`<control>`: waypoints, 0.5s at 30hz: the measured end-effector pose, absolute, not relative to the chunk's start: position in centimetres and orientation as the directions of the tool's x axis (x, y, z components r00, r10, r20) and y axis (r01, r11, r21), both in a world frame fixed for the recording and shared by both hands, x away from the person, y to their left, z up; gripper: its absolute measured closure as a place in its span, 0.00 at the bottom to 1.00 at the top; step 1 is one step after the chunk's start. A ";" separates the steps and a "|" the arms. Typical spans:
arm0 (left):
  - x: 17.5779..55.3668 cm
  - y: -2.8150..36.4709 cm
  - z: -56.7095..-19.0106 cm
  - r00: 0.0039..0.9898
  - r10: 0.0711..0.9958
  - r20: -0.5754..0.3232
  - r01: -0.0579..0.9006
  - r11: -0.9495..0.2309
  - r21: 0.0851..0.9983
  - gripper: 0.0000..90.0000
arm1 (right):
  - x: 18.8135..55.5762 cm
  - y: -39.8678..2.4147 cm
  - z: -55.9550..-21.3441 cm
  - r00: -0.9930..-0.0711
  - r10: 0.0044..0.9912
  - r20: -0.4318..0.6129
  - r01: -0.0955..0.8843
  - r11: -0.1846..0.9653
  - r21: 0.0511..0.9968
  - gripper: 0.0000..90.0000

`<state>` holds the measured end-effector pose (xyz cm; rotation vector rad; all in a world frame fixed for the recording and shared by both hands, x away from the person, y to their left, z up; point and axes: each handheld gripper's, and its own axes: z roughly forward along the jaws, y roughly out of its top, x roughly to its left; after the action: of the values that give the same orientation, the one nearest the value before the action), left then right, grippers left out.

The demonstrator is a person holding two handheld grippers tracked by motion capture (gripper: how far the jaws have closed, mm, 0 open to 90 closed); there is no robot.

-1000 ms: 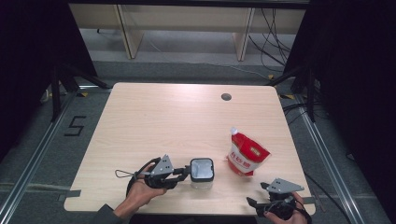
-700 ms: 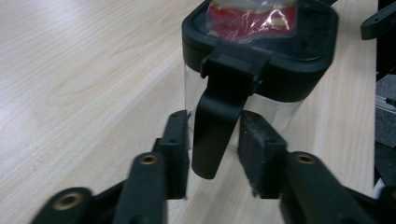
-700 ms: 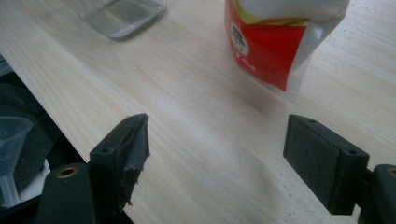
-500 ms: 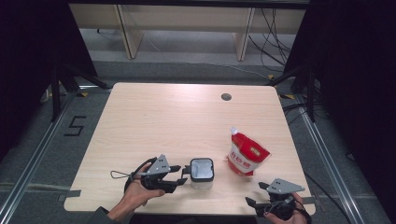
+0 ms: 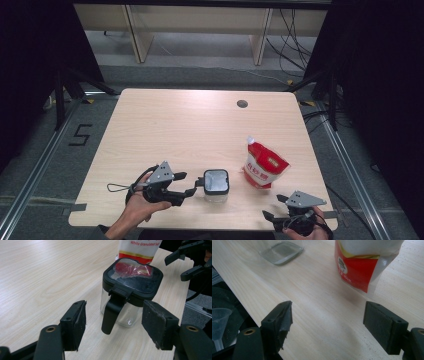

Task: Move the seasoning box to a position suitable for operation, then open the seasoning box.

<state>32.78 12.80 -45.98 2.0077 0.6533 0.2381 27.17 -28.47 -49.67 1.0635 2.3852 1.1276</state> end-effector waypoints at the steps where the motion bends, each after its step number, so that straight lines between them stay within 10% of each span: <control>1: 32.8 12.8 -45.9 0.835 0.543 -0.091 0.347 -0.390 0.853 0.40 | 27.1 -28.5 -49.6 -0.681 0.732 0.040 0.498 0.422 0.757 0.27; 15: 32.4 11.9 -44.8 0.857 0.508 -0.086 0.302 -0.360 0.883 0.59 | 27.2 -28.2 -49.6 -0.689 0.723 0.054 0.501 0.421 0.756 0.28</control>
<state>32.36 11.86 -44.84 1.9722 0.5965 0.2442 27.24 -28.16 -49.63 1.0630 2.3989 1.1335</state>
